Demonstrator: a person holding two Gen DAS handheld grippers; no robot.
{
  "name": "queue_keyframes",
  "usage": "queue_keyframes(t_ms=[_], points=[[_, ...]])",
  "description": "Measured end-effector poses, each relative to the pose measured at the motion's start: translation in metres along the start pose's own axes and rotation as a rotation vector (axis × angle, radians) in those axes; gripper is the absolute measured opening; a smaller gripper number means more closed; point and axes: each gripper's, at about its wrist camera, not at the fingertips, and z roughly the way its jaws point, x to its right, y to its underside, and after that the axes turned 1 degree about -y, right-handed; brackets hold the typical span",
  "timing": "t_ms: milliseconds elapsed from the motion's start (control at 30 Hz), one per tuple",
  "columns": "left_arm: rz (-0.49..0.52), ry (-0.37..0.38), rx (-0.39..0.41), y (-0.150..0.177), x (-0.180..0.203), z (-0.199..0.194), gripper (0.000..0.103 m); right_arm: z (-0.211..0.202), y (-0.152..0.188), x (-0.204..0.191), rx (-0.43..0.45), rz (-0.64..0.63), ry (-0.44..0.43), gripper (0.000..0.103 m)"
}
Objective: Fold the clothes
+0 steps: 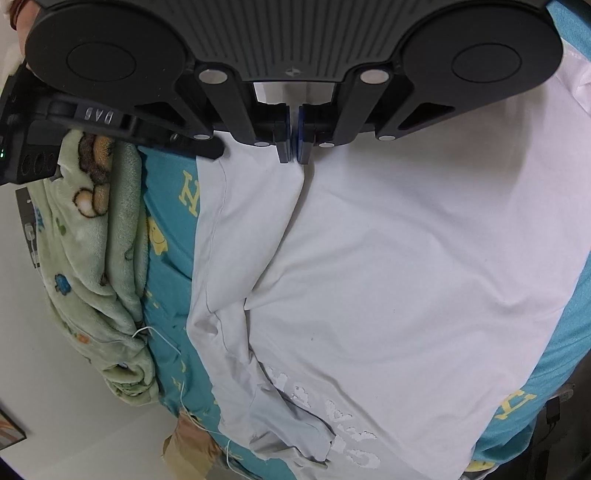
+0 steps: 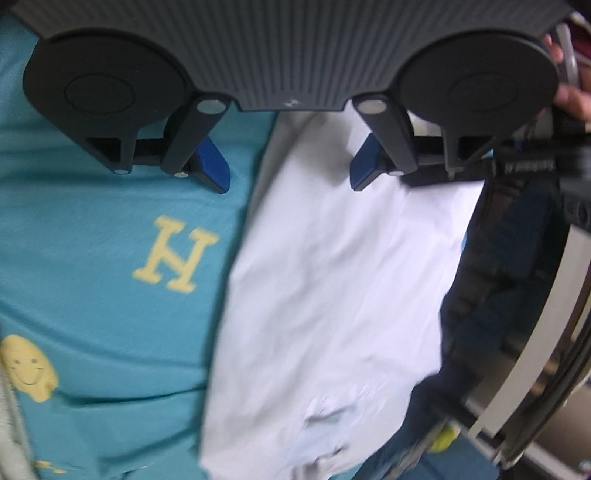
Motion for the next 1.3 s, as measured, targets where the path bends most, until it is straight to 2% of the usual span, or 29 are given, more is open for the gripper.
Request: queue_keyframes(t_ms=[67,100,133,200,333,433,500,600,700,800,867,900,967,1033,1100,1167,1233,1300], points=[[0.003,0.017,0.004,0.001,0.000,-0.003,0.004,0.003,0.004,-0.013,-0.040,-0.052,0.027,0.046],[0.005,0.028,0.004,0.001,0.001,-0.003,0.005,0.005,0.006,-0.019,-0.060,-0.079,0.050,0.020],[0.011,0.041,0.004,0.002,0.002,-0.004,0.006,0.006,0.008,-0.026,-0.079,-0.107,0.073,0.012],[0.025,0.073,0.000,0.004,0.004,-0.007,0.008,0.003,0.010,-0.037,-0.103,-0.161,0.108,0.007],[0.067,0.160,-0.015,0.012,0.013,-0.015,0.018,-0.019,0.013,-0.052,-0.152,-0.282,0.206,0.006],[0.111,0.222,-0.010,0.013,0.024,-0.020,0.029,-0.033,0.015,-0.050,-0.186,-0.307,0.256,0.006],[0.136,0.231,-0.008,0.014,0.029,-0.022,0.044,-0.027,0.019,-0.050,-0.217,-0.312,0.285,0.006],[0.150,0.201,-0.002,0.017,0.030,-0.023,0.051,-0.004,0.030,-0.048,-0.269,-0.311,0.335,0.005],[0.121,0.160,0.015,0.013,0.024,-0.021,0.058,-0.008,0.025,-0.047,-0.246,-0.271,0.321,0.006],[0.072,0.114,0.063,0.002,0.014,-0.030,0.068,-0.027,0.017,-0.046,-0.183,-0.214,0.295,0.009],[0.015,0.084,0.109,-0.011,0.003,-0.040,0.070,-0.042,0.013,-0.046,-0.143,-0.198,0.273,0.010],[-0.024,0.081,0.129,-0.020,-0.004,-0.046,0.072,-0.050,0.011,-0.045,-0.114,-0.189,0.266,0.015],[-0.104,0.073,0.175,-0.039,-0.020,-0.058,0.076,-0.062,0.005,-0.043,-0.036,-0.167,0.256,0.028],[-0.191,0.060,0.230,-0.060,-0.038,-0.065,0.078,-0.069,-0.003,-0.043,0.041,-0.149,0.245,0.055],[-0.285,0.056,0.278,-0.083,-0.059,-0.069,0.078,-0.068,-0.014,-0.044,0.110,-0.141,0.229,0.062],[-0.380,0.052,0.326,-0.106,-0.080,-0.073,0.079,-0.066,-0.024,-0.046,0.178,-0.132,0.213,0.061],[-0.461,0.080,0.377,-0.129,-0.102,-0.071,0.079,-0.055,-0.035,-0.042,0.243,-0.084,0.181,0.061],[-0.507,0.089,0.427,-0.150,-0.125,-0.068,0.079,-0.036,-0.045,-0.033,0.313,-0.024,0.113,0.061]])
